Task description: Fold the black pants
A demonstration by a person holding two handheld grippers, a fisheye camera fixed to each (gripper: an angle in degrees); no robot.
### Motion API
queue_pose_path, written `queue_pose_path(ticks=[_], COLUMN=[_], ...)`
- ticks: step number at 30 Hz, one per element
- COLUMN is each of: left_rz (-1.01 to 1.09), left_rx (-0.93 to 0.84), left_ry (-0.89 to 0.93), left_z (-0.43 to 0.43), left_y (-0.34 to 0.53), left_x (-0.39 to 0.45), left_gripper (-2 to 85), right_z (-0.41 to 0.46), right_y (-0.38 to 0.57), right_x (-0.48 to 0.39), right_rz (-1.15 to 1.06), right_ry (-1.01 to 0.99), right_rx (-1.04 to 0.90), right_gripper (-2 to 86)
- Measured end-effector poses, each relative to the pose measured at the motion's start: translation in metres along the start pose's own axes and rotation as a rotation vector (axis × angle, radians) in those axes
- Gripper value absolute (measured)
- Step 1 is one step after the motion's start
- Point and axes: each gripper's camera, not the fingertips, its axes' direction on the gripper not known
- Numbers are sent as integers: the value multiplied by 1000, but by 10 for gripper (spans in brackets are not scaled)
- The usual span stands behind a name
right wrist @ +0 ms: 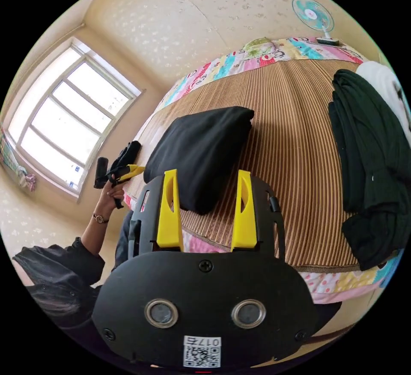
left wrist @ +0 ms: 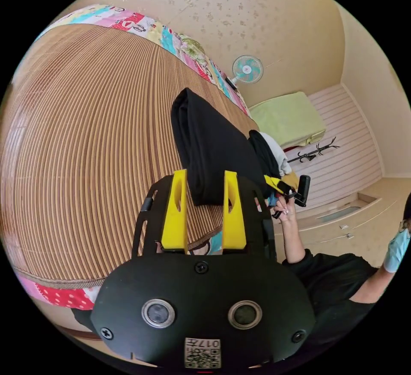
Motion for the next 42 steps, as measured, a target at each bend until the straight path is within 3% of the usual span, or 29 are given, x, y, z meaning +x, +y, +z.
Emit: queue_pose_path(ticks=[3, 5, 10, 14, 21, 25, 28, 36, 39, 41, 42], left_rz=[-9, -30, -33, -104, 2, 198, 352, 677, 650, 657, 656], left_rx=[-73, -211, -248, -119, -117, -189, -180, -6, 26, -92, -101], left_ry=[-120, -90, 28, 136, 392, 217, 149, 319, 236, 96, 63], left_z=[28, 68, 83, 69, 41, 58, 80, 161, 204, 238, 243], left_y=[-45, -61, -42, 10, 88, 84, 61, -34, -58, -48, -40], left_x=[1, -11, -27, -39, 10, 111, 190, 402, 441, 445, 441], left_gripper=[161, 166, 101, 67, 60, 59, 58, 66, 69, 70, 70], right_z=[37, 76, 108, 107, 29, -46, -120, -360, -397, -396, -393], right_y=[-17, -9, 21, 36, 70, 65, 54, 24, 19, 33, 38], right_x=[31, 50, 51, 33, -23, -63, -59, 36, 96, 112, 110], right_rz=[126, 192, 220, 151, -130, -376, -431, -277, -45, 139, 150], right_ry=[-100, -247, -428, -483, -583, -452, -384, -222, 40, 447, 540], right_rx=[-79, -149, -149, -292, -275, -192, -61, 399, 380, 279, 253], right_gripper=[226, 232, 193, 158, 107, 96, 94, 103, 118, 124, 124])
